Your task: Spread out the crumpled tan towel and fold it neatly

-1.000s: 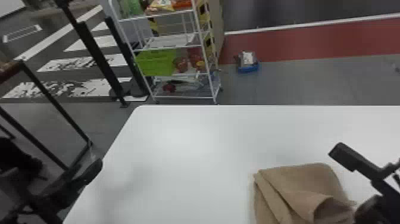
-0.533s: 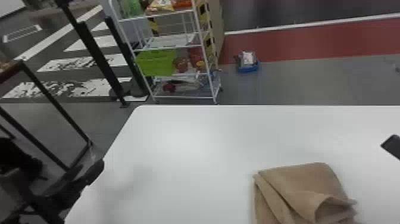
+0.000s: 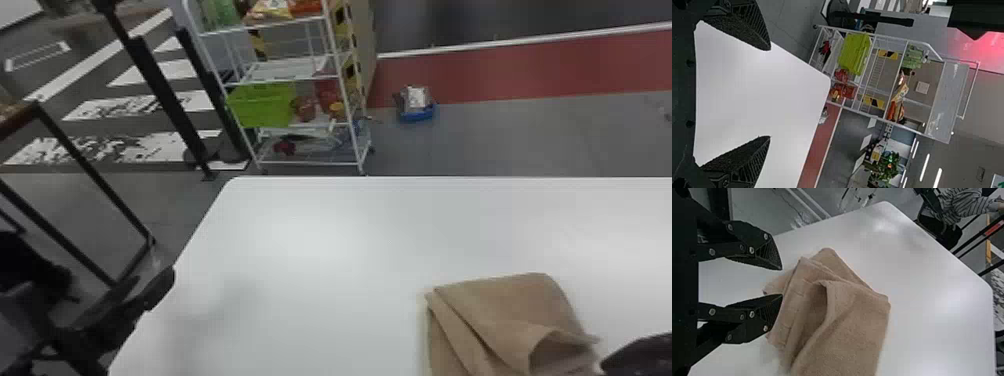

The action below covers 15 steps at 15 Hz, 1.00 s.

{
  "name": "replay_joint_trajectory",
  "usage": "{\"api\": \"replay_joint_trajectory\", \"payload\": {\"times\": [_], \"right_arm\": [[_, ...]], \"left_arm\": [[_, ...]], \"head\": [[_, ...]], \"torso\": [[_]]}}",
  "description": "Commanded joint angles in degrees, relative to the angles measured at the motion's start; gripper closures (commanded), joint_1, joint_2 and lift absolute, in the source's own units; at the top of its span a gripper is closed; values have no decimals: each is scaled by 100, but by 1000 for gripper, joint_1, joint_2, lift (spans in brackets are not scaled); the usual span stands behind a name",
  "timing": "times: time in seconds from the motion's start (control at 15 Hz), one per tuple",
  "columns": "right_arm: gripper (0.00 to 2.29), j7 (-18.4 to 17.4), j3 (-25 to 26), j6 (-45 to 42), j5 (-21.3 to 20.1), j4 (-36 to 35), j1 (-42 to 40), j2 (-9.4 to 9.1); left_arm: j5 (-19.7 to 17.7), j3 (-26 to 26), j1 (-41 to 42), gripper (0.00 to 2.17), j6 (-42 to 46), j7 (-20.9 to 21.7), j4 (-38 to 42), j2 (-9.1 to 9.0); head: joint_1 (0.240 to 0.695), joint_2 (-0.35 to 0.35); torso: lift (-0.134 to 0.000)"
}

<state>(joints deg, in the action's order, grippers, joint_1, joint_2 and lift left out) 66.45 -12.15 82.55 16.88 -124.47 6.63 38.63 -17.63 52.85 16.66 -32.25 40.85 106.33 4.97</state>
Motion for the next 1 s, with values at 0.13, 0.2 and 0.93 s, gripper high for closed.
{"api": "replay_joint_trajectory", "payload": {"times": [0.13,0.2,0.93], "right_arm": [[184,0,-147,-2247,-1688,178,-294,-558],[184,70,-182,-2440,-1863,204,-294,-628],[188,1187,-1105,-4602,-2734,802,506,-540]], "left_arm": [[-39,67,48,80,-5,37,55,-32],[-56,76,75,80,-5,37,81,-40],[-215,349,277,80,-23,107,222,-84]], "head": [[695,350],[695,350],[695,350]], "torso": [[-122],[-122],[-122]]}}
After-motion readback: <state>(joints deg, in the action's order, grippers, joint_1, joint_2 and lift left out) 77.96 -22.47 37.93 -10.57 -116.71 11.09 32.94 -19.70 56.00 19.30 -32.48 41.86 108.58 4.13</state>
